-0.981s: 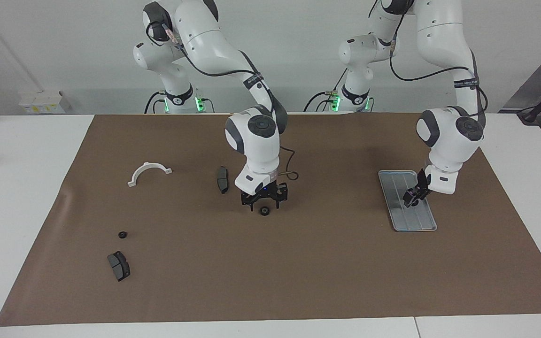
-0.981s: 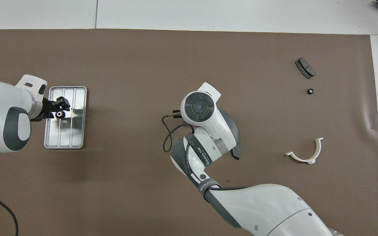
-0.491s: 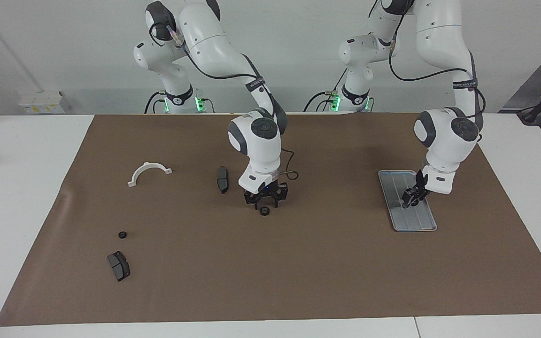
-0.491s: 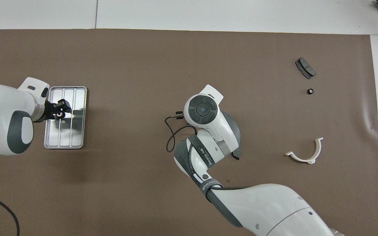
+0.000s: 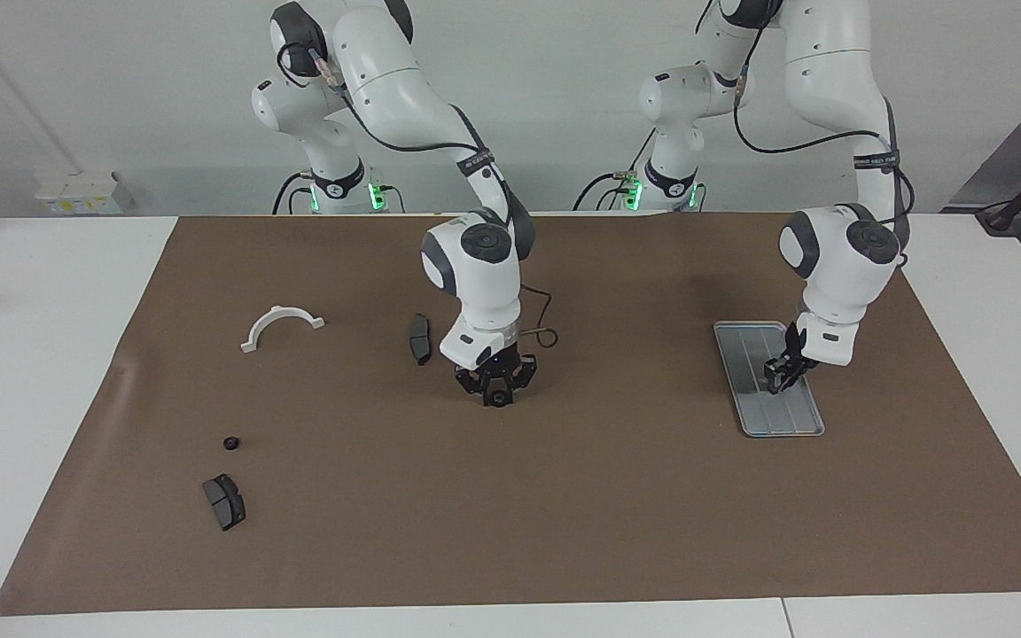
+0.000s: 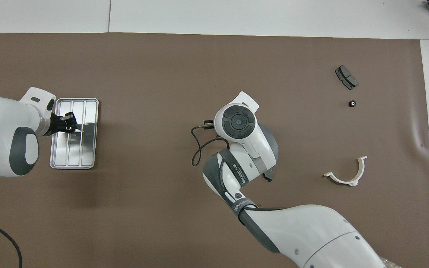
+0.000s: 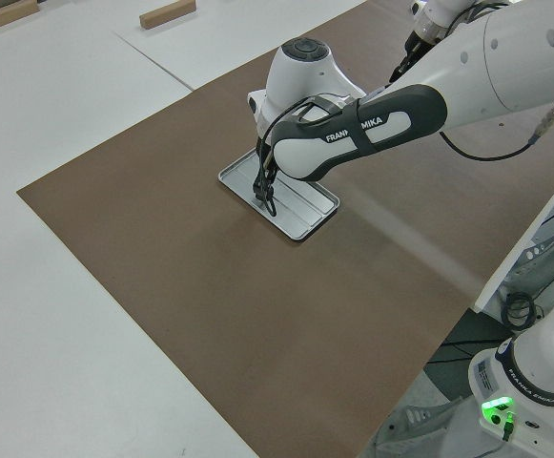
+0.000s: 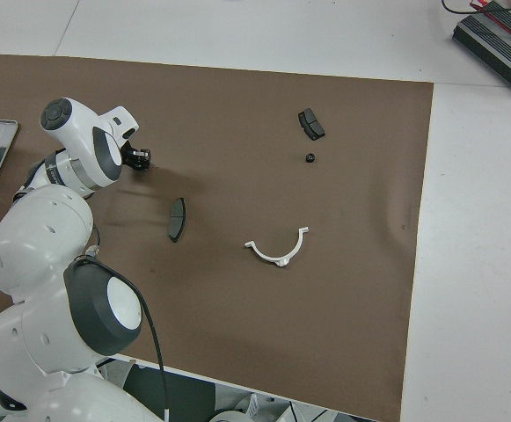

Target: Place bearing gear from tray to pile

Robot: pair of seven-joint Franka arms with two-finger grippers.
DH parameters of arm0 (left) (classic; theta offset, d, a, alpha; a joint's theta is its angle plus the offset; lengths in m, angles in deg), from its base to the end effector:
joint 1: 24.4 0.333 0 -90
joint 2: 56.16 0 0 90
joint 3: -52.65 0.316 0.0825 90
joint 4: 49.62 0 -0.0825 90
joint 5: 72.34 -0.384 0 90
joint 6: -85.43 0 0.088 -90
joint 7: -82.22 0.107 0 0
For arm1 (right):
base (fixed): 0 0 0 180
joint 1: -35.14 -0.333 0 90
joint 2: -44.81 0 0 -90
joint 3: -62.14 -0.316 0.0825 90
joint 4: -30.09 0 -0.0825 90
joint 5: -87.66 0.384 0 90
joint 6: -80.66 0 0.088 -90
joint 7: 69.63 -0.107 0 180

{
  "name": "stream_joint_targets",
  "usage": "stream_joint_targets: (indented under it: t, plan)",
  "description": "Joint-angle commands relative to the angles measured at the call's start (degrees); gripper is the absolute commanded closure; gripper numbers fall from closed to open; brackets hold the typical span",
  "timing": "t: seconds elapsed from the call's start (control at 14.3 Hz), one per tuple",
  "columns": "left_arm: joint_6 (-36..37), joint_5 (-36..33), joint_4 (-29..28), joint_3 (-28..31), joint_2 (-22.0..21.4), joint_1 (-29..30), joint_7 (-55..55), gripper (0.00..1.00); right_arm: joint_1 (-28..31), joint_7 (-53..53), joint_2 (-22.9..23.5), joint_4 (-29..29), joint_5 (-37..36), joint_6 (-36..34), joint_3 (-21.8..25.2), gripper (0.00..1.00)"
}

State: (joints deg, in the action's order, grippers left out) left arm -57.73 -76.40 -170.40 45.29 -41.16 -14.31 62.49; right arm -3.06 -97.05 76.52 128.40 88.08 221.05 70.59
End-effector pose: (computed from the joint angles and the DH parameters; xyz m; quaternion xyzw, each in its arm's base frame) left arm 0.5887 0.0293 0.3056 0.9830 0.1711 0.0660 0.0031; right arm 0.5928 0.3521 0.2888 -0.9945 -0.0320 -0.0985 0.0140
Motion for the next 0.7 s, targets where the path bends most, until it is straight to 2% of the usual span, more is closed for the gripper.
stream_joint_targets:
  t: [0.0,0.21,0.35,0.63]
  plan:
    - [5.4,-1.4,4.7,-0.2,-0.8,-0.6,0.3,1.0,1.0,-0.6,-0.2,0.7,-0.2,1.7,-0.4,0.76]
    - [14.7,-1.1,11.2,-1.5,-1.9,-2.3,-0.6,1.0,1.8,-0.6,-0.1,0.1,-0.2,1.6,-0.3,0.9]
    - [18.9,-0.8,13.5,-2.5,-3.0,-5.0,-2.1,1.0,3.7,-0.2,-0.1,-1.3,-0.3,0.9,0.0,0.92]
    - [18.4,-0.8,13.6,-2.6,-3.9,-15.2,-15.2,1.0,11.0,5.3,-0.1,-3.2,-0.4,0.3,-0.2,0.95]
